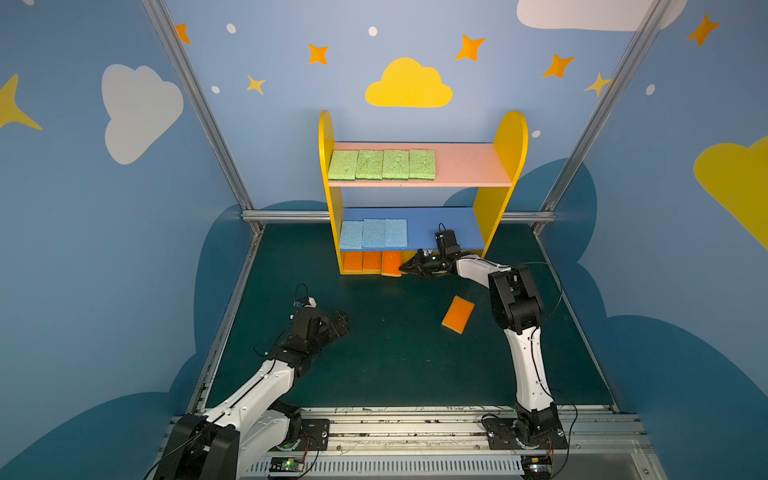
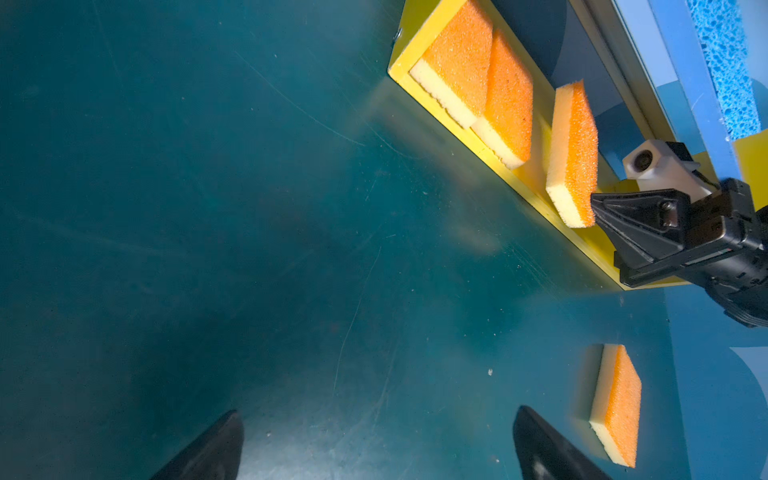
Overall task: Place and organize the cleaning sponges onto the shelf
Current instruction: 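Carry the orange sponge with the right gripper to the shelf base, then stand the orange sponge upright beside the others at the shelf base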
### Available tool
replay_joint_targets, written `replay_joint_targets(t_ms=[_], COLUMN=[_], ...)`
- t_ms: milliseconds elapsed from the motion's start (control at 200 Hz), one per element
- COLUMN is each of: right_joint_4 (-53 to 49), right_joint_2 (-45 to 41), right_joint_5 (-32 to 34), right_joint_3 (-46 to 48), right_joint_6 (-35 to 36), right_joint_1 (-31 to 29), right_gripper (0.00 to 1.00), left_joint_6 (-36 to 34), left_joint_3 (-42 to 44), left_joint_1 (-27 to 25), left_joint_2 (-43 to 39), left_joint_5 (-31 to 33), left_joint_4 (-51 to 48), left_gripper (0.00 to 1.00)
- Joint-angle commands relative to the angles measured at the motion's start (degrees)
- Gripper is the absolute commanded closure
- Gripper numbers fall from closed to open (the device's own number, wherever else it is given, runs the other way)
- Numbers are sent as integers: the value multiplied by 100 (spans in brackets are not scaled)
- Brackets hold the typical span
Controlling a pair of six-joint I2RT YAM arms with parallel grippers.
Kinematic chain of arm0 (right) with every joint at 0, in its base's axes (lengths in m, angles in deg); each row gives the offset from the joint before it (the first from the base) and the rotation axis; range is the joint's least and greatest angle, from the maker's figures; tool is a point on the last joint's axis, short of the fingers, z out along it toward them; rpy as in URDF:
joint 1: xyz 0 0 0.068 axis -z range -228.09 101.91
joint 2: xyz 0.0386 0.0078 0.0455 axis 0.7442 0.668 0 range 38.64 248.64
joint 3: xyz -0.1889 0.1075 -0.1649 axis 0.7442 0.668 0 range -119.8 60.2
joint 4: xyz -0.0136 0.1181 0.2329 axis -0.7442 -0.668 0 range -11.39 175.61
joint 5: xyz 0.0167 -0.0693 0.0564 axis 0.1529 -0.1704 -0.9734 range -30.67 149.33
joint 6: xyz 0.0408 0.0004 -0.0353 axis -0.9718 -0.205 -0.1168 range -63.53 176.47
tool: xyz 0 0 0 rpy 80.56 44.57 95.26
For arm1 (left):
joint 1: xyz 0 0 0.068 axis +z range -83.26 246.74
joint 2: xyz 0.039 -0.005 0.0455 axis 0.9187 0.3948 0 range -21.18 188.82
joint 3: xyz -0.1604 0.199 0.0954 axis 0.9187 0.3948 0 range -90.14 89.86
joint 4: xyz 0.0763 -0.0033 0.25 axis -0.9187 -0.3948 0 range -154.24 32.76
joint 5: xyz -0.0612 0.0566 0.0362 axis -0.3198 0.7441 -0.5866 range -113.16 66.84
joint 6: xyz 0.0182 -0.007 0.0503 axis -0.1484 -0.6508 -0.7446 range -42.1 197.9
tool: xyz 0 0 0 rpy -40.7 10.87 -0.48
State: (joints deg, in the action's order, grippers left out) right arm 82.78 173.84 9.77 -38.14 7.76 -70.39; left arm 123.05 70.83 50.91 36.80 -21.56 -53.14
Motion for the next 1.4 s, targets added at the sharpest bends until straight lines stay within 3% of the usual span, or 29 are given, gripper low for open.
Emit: replay_joint_targets(t_ms=[0,165,656,776,886,931,1392], right_joint_4=[93,134,768,1337,1758,1826,2881], right_joint_2=[257,115,-862,-1020,-1007,-964,-563], right_joint_5=[241,314,499,567,614,639,1226], right_joint_3=[-166,91,1627,2160,2418,2428,2562], right_joint_6=[-25,10,-187,-541,-892,-983,-1933], right_joint_1=[84,77,-65,-183,-252,-278,-505], right_gripper=[77,61,47,59,91,100,100], left_joint_6=[-111,-120,-41,-21,-23,-23,-41], left_joint_3=[-99,-102,-91,-58,-17,3,94], left_joint_1=[28,37,37,37,37,37,37], left_joint_2=[-14,-10,-243,-361,-487,-543,-569], left_joint_5=[-49,-55,-169,-172,-161,-161,-143], left_joint_4=[39,38,-58,-126,-177,-197,-129], left_gripper=[0,0,0,0,0,0,0])
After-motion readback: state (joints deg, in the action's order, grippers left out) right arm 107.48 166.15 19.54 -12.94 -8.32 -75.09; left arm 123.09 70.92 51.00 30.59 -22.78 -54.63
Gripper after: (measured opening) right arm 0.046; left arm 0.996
